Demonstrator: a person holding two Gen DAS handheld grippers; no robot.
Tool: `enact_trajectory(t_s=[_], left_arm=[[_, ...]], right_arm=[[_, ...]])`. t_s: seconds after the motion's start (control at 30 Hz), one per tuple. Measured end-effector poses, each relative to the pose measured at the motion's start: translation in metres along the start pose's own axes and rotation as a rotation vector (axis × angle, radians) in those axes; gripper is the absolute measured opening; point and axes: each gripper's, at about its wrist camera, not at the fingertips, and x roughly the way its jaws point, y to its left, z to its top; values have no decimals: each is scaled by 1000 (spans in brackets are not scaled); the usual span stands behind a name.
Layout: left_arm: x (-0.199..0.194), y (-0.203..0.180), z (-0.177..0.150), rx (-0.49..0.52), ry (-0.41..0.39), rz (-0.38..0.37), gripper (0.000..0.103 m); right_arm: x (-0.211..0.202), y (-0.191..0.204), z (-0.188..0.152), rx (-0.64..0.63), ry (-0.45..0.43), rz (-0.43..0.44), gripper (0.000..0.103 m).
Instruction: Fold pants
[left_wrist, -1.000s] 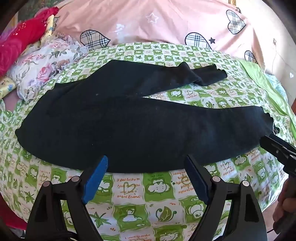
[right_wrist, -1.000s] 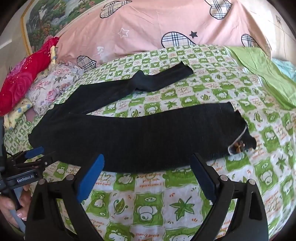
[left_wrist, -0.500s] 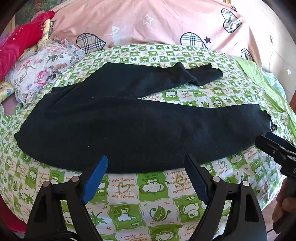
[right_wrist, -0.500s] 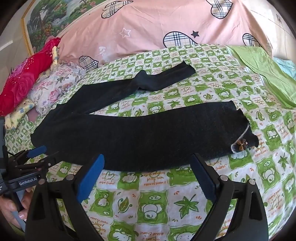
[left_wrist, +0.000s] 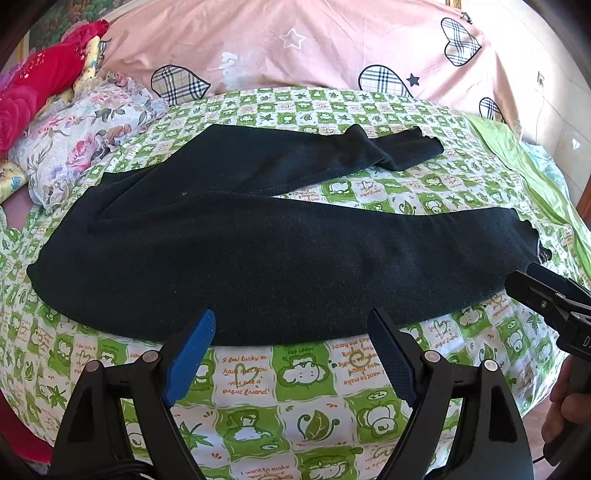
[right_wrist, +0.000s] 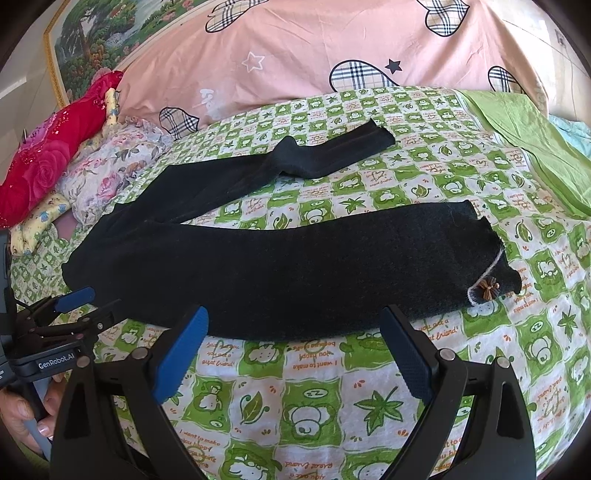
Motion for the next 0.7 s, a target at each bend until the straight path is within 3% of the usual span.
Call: enact_trajectory(t_s=[0.7], left_arm=[[2, 2, -2, -8, 5, -5, 85]], right_arm=[[2, 1, -2, 0, 5, -2, 94]])
